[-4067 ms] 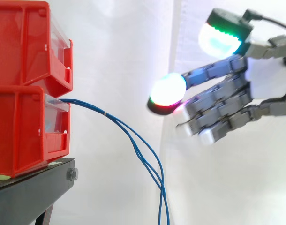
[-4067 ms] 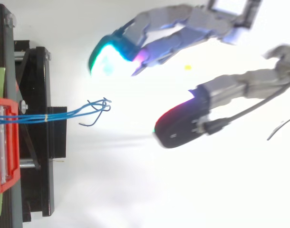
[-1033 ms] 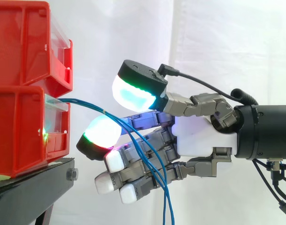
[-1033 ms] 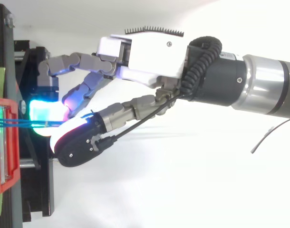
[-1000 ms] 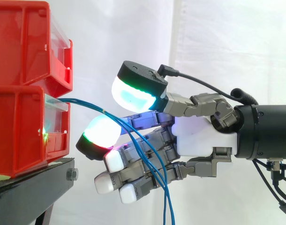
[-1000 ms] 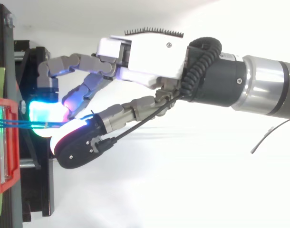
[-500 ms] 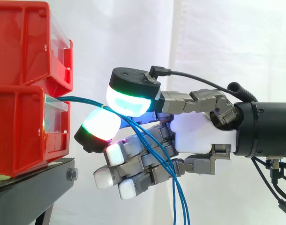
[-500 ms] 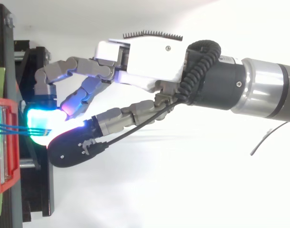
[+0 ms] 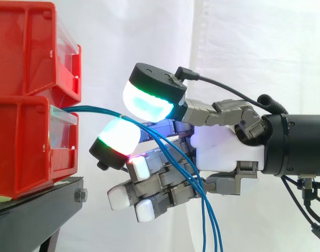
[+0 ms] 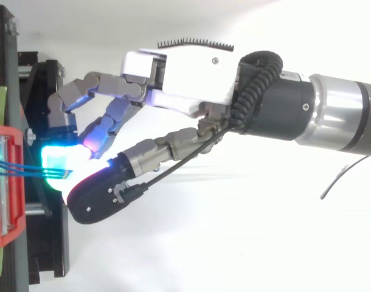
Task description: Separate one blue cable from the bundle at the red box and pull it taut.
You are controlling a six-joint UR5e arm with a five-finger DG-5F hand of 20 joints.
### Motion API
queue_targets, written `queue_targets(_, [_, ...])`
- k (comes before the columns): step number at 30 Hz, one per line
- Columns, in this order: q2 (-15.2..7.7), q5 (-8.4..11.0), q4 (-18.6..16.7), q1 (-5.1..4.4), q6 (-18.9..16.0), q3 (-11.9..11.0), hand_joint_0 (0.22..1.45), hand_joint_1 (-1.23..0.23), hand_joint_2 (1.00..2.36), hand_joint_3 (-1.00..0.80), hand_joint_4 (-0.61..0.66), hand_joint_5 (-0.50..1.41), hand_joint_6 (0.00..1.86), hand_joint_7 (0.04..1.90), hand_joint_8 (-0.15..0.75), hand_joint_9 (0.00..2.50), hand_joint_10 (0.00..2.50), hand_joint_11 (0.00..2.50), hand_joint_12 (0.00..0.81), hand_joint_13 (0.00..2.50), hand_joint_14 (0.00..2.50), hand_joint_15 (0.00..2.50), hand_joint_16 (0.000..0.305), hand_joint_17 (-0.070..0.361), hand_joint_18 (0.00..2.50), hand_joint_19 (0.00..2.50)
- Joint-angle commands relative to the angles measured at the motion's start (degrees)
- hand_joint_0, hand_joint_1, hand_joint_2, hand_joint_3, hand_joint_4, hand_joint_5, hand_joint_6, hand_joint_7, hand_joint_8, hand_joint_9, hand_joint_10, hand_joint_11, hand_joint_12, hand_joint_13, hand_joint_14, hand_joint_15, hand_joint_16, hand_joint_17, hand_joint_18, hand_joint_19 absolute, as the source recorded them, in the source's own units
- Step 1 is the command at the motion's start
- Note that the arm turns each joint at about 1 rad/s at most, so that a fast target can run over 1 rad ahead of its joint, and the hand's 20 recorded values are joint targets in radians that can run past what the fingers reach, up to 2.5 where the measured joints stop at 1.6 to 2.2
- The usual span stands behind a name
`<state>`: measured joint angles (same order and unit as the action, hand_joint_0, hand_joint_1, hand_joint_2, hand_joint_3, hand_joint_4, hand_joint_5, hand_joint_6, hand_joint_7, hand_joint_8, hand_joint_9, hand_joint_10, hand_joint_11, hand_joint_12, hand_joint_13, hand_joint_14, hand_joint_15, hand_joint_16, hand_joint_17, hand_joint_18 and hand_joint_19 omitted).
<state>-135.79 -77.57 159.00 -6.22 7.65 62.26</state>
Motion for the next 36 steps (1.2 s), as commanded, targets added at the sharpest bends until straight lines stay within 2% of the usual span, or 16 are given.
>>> queue_targets(1, [0.0,-0.04,0.0,-0.02,0.0,0.0,0.58,-0.67,1.00,-0.49,0.18,-0.15,0.83,1.14,0.325,1.06,0.02,0.75,0.357,0.87,0.02,0.44,0.047,0.106,0.78,0.58])
queue_targets(4, [0.0,0.05,0.0,-0.02,0.0,0.1,0.60,-0.70,1.00,-0.48,0.18,-0.15,0.83,1.16,0.324,1.06,0.02,0.76,0.355,0.88,0.02,0.44,0.047,0.105,0.78,0.58])
queue_targets(9, [0.0,0.05,0.0,-0.10,0.0,0.1,0.62,-0.76,1.01,-0.31,0.10,-0.15,0.84,1.24,0.324,1.06,0.02,0.79,0.353,0.89,0.02,0.45,0.046,0.103,0.79,0.59])
queue_targets(14, [0.0,0.05,0.0,-0.10,0.0,0.1,0.64,-0.82,1.02,-0.25,0.05,-0.16,0.87,1.24,0.323,1.04,0.02,0.81,0.355,0.89,0.02,0.46,0.046,0.103,0.80,0.60])
queue_targets(22, [0.0,0.05,0.0,-0.19,0.0,0.1,0.70,-0.91,1.01,-0.32,0.02,-0.17,0.88,1.25,0.321,1.01,0.03,0.81,0.351,0.89,0.02,0.46,0.046,0.103,0.81,0.58])
queue_targets(31, [0.0,-0.13,0.1,-0.10,-0.4,0.1,0.80,-0.94,1.00,-0.50,0.01,-0.18,0.91,1.28,0.320,1.02,0.03,0.85,0.347,0.90,0.02,0.47,0.045,0.100,0.81,0.55])
queue_targets(36, [0.0,-0.04,0.0,-0.10,-0.4,0.1,0.78,-0.94,1.00,-0.50,0.05,-0.18,0.91,1.24,0.319,1.04,0.03,0.89,0.345,0.93,0.02,0.48,0.044,0.099,0.84,0.53])
